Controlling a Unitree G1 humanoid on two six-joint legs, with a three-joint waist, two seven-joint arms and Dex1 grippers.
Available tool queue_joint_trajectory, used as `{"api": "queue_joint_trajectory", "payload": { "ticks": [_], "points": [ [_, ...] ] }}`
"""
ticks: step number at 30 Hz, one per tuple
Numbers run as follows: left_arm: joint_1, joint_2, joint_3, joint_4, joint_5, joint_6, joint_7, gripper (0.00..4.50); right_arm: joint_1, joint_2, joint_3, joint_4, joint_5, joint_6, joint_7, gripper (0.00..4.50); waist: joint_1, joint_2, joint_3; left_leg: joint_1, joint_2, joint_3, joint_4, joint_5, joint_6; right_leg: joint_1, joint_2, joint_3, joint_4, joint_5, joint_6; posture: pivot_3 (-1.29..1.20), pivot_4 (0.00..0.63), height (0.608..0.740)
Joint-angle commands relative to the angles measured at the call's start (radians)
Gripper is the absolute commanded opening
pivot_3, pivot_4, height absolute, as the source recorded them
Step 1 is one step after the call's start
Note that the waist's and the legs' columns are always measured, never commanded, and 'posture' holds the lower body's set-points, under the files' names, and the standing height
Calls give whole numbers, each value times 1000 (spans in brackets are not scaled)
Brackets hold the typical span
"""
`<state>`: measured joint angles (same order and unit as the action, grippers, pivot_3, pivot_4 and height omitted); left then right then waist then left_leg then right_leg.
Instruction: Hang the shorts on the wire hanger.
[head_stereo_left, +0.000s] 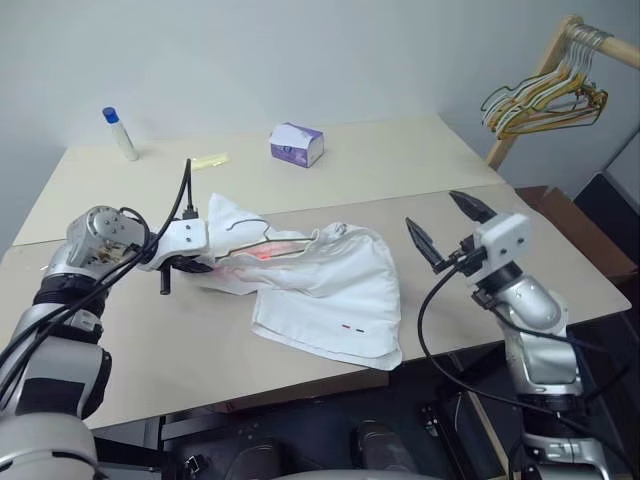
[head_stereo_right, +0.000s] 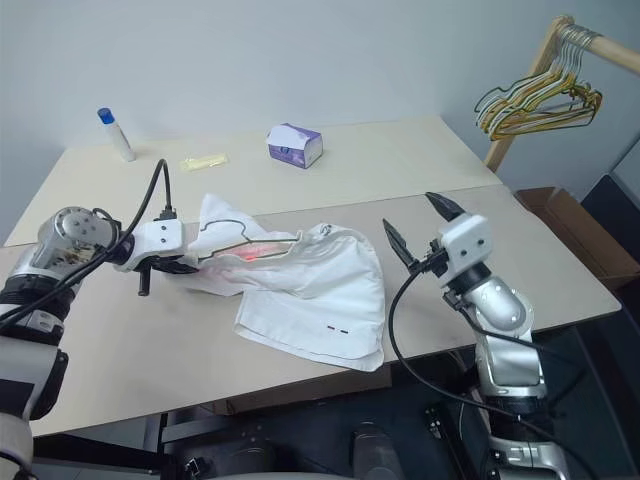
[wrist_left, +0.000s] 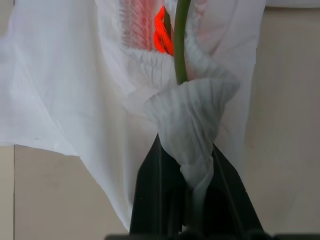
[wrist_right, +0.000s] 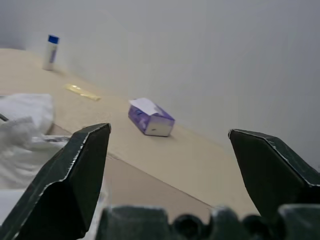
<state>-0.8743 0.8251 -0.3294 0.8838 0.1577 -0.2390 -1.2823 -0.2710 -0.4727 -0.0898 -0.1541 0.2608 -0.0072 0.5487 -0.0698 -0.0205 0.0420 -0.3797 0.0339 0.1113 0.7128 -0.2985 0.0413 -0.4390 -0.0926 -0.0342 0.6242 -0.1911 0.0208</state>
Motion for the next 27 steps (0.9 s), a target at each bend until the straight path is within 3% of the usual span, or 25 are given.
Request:
{"api": "queue_joint_trajectory", "payload": {
  "ticks": [1,9,13,19,23,27],
  "points": [
    [-63,-14,46,-16,-10,-31,28,0,-109,-70,27,-78,67,157,86,4474,2,0,0,0,0,0,0,0,0,0,0,0,0,0,0,-37,0,740],
    [-125,-94,102,-68,-59,-20,40,0,-474,-286,182,-80,110,569,336,4474,17,0,0,-4,0,-1,1,0,1,-2,0,-3,1,0,0,-18,0,740],
    [-117,-126,98,-104,-64,-19,22,0,-646,-351,375,-58,16,672,477,4474,19,1,0,-4,0,-1,0,-1,1,-2,0,-3,2,0,0,-37,0,740],
    [-136,-166,99,-112,-58,-16,27,0,-794,-316,605,100,-163,685,577,4474,20,1,0,-6,0,0,3,-1,1,-3,-1,-3,2,0,0,-43,0,740],
    [-133,-171,103,-134,-62,-11,21,0,-830,-270,673,211,-256,665,587,4474,19,1,0,-6,0,0,3,0,0,-4,0,-3,4,0,0,-40,0,740],
    [-126,-165,106,-153,-64,-10,14,0,-829,-247,659,240,-285,640,608,3238,19,1,0,-11,0,0,3,4,-7,-8,-1,-3,4,0,0,-35,0,740]
  ]
}}
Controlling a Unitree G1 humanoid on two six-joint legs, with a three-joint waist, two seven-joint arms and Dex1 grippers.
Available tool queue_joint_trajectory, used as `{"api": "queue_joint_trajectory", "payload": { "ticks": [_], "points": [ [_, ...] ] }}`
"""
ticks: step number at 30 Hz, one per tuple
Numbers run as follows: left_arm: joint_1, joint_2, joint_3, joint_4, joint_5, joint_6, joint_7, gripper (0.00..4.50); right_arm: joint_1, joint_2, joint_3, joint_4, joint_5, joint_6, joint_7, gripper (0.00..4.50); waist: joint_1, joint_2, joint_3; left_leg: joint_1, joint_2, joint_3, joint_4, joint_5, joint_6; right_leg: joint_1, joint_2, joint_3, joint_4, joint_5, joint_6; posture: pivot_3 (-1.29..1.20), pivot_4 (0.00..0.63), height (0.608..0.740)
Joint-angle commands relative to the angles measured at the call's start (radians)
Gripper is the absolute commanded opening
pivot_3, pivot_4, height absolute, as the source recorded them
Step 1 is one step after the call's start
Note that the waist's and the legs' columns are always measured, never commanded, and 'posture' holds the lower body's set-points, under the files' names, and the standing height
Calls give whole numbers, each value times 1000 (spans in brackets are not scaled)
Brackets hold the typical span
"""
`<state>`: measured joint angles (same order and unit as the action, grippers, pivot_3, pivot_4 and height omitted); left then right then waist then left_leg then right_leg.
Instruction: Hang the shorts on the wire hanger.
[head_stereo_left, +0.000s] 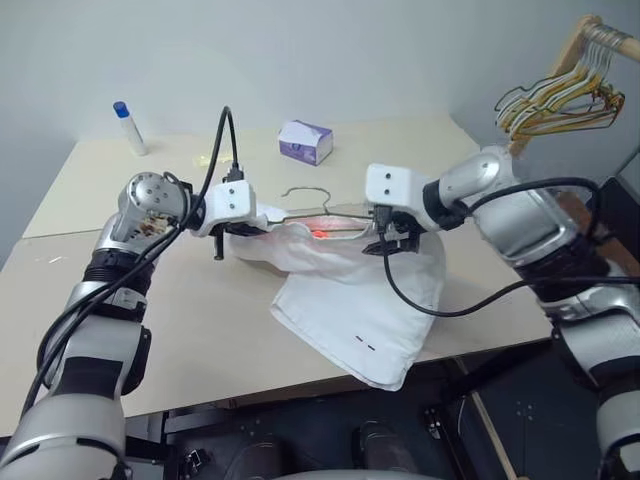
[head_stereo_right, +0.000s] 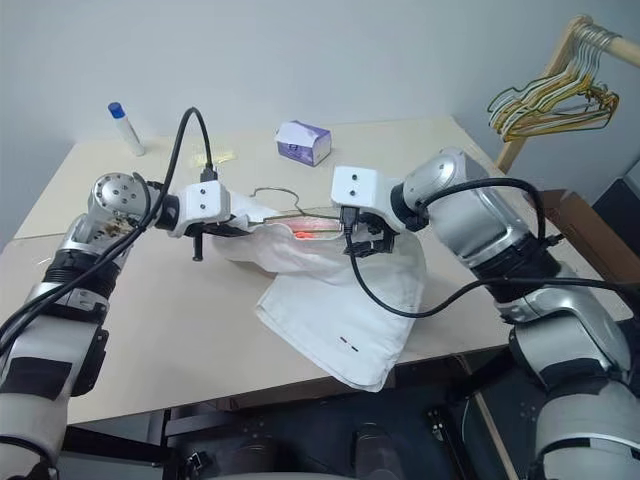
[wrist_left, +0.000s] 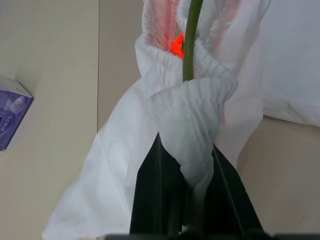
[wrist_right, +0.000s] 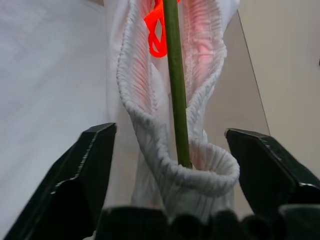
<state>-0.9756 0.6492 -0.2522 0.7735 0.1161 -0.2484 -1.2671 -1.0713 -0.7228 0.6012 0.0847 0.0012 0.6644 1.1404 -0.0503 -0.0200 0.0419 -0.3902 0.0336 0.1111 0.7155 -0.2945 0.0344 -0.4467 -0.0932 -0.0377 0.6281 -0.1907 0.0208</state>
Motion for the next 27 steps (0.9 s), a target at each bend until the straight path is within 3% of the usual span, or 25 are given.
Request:
{"api": "queue_joint_trajectory", "payload": {
  "ticks": [1,9,12,25,27],
  "points": [
    [-24,13,29,-45,-22,-1,-2,0,-28,5,-35,7,-31,-37,20,2864,-1,0,0,0,0,0,0,0,0,0,0,0,0,0,0,-35,0,740],
    [-25,9,33,-50,-33,-32,-9,0,-12,3,-70,20,-41,-29,44,64,-5,0,0,0,0,0,0,0,0,-1,0,0,0,0,0,-46,0,740],
    [-25,-3,43,-42,-51,-47,-15,0,8,0,-98,-1,-20,4,48,50,-8,0,0,0,0,0,0,0,0,-1,0,0,1,0,0,-50,0,740],
    [-51,-5,198,-2,-217,-32,-35,4140,226,-77,-336,-216,178,296,39,50,-18,0,0,0,0,0,0,0,0,0,0,0,0,0,0,-59,0,740],
    [-51,1,222,-12,-245,-17,-44,4473,293,-98,-399,-259,214,358,11,50,-16,0,0,0,0,-1,0,0,0,0,0,0,0,0,0,-62,0,740]
  ]
}}
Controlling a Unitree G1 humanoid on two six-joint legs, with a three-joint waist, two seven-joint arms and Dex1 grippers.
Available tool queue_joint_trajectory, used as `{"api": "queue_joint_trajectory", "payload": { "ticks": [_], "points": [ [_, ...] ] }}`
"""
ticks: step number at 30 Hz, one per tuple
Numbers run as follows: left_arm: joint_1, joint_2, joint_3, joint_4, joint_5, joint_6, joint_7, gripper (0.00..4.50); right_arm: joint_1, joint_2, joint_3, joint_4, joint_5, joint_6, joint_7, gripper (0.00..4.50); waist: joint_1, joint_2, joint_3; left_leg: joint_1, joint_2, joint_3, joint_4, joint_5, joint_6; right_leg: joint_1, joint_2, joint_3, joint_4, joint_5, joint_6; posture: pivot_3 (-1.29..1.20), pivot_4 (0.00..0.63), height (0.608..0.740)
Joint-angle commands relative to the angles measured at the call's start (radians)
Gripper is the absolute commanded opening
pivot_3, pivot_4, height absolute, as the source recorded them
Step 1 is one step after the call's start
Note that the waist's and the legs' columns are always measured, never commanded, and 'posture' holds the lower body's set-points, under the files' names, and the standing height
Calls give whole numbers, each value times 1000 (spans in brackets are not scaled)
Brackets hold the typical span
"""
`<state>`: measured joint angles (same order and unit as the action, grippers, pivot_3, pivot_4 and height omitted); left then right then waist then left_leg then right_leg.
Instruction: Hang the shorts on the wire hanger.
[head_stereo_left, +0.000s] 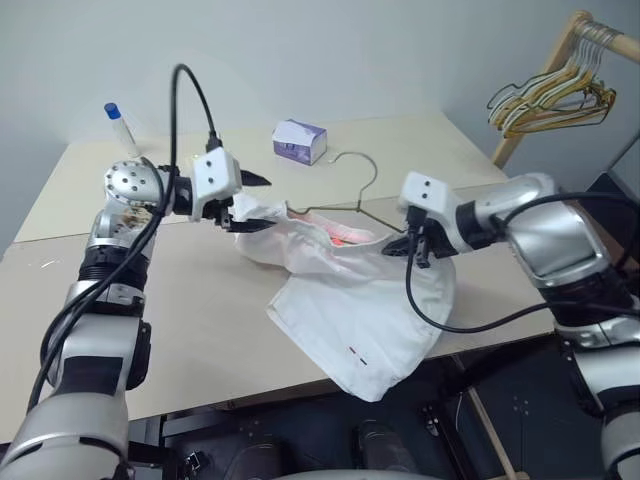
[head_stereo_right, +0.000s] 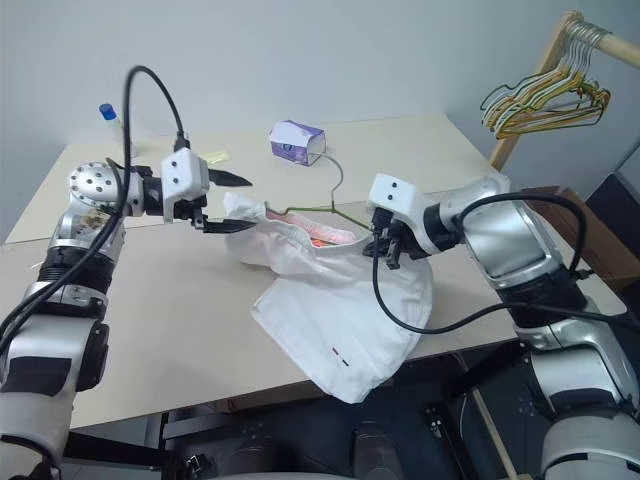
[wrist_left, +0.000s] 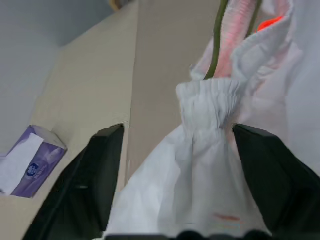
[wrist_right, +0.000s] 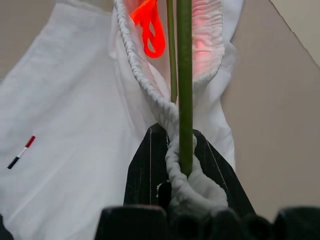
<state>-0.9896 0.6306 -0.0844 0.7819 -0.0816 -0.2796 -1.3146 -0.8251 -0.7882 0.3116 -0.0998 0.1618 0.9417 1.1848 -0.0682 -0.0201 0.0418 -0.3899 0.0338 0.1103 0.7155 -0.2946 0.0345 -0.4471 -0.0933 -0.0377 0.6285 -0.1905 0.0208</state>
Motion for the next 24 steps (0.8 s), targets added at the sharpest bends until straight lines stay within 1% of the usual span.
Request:
{"api": "queue_joint_trajectory", "payload": {
  "ticks": [1,4,5,8,11,13,15,19,24],
  "points": [
    [-33,22,64,-31,-60,18,0,4473,75,-38,-139,-93,69,110,-52,50,2,0,0,0,0,0,0,0,0,0,0,0,0,0,0,-63,0,740],
    [-19,17,120,-94,-97,47,74,4473,193,-50,-300,-159,133,239,-121,50,4,0,0,0,0,0,0,0,0,1,0,0,-1,0,0,-68,0,740],
    [-14,15,131,-113,-104,63,92,4473,219,-53,-334,-179,149,263,-137,50,6,0,0,0,0,-1,0,0,0,1,-1,0,-1,0,0,-72,0,740],
    [6,-2,188,-216,-187,207,144,4473,321,-45,-474,-252,183,367,-208,50,7,0,0,1,0,-1,0,0,1,2,-1,0,-1,0,0,-80,0,740],
    [86,-40,235,-432,-321,413,206,4473,391,30,-712,-318,163,567,-329,50,5,0,0,2,0,-3,0,-1,1,4,0,0,-1,0,0,-104,0,740],
    [127,-54,246,-537,-370,496,240,4473,400,67,-804,-347,151,643,-391,50,3,0,0,4,0,-3,0,-1,1,6,-1,1,-2,0,1,-111,0,740],
    [152,-78,257,-626,-425,577,285,4473,407,98,-895,-350,131,669,-470,50,0,0,0,6,-1,-4,1,-2,3,7,-1,1,-3,0,1,-126,4,740],
    [161,-118,262,-740,-508,692,356,4473,393,127,-1019,-332,108,673,-615,50,-3,1,-1,9,-1,-9,0,-4,7,8,-1,3,-3,0,1,-145,14,740],
    [155,-117,270,-812,-597,800,374,4473,320,109,-1084,-244,88,673,-769,50,-21,2,-1,14,-2,-6,-2,-4,7,10,0,8,-3,0,1,-147,19,740]
  ]
}}
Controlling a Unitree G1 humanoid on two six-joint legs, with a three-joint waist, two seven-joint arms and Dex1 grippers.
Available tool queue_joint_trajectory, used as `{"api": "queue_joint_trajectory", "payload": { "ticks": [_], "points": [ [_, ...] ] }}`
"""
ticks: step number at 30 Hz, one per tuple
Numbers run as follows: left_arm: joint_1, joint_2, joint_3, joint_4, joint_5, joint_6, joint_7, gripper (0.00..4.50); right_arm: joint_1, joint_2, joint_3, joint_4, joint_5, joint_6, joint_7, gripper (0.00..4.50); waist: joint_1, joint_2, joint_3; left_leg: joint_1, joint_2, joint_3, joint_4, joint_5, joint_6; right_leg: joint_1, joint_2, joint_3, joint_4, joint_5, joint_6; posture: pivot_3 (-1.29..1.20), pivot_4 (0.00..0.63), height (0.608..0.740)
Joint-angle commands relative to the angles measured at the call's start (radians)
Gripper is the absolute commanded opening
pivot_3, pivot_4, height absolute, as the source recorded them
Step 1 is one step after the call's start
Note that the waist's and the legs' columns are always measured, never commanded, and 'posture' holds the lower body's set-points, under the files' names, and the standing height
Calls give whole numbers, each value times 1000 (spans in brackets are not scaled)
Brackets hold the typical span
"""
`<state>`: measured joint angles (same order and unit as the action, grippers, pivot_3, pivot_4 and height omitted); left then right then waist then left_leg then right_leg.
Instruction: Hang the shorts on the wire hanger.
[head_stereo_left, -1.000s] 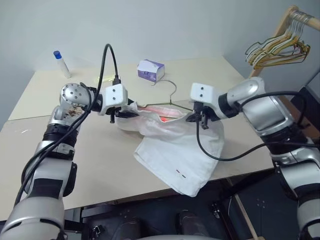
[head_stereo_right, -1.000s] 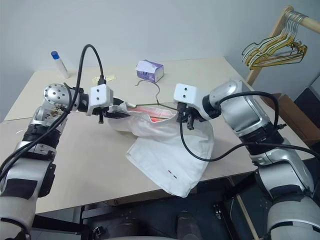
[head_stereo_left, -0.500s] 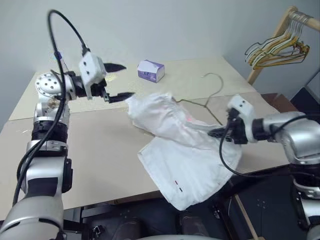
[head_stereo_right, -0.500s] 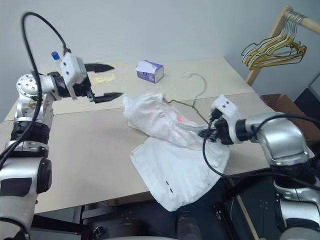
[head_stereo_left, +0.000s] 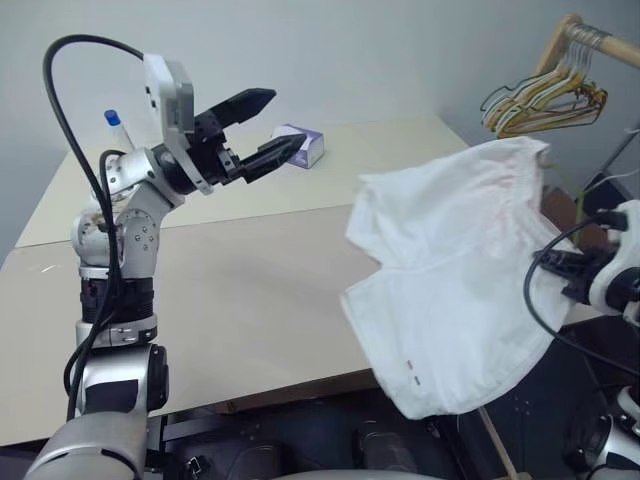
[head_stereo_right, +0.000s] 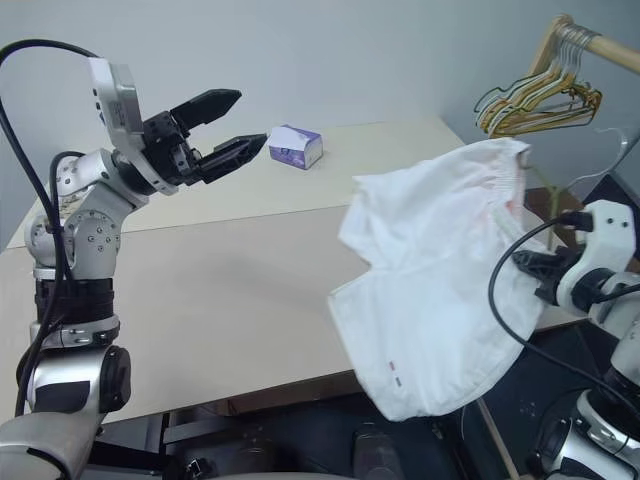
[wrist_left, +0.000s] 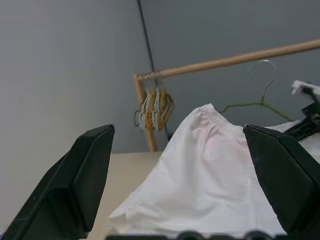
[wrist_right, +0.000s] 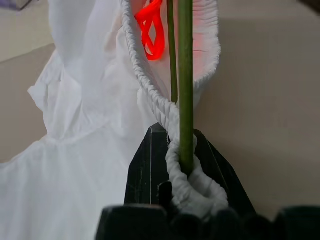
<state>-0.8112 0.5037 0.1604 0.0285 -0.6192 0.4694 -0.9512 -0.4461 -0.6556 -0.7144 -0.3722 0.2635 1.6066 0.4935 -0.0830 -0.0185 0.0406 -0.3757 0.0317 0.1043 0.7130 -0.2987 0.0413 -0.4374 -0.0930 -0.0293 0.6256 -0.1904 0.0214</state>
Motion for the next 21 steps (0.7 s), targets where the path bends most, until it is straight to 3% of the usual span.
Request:
{"api": "queue_joint_trajectory", "payload": {
  "ticks": [1,14,21],
  "points": [
    [-24,15,25,-68,-73,68,10,4473,-77,-29,-71,48,-18,8,-101,50,-13,0,0,1,0,1,0,0,0,0,0,1,0,0,0,-147,19,740],
    [-15,26,45,-116,-157,144,37,4473,-357,-136,-133,299,-151,3,-353,50,-44,1,0,7,-1,7,-3,-1,2,1,1,12,0,0,1,-130,13,740],
    [-2,27,44,-128,-152,137,40,4473,-505,-205,-199,580,-229,-147,-495,50,-43,2,0,7,-1,8,-4,-2,3,1,1,13,-1,0,2,-126,14,740]
  ]
}}
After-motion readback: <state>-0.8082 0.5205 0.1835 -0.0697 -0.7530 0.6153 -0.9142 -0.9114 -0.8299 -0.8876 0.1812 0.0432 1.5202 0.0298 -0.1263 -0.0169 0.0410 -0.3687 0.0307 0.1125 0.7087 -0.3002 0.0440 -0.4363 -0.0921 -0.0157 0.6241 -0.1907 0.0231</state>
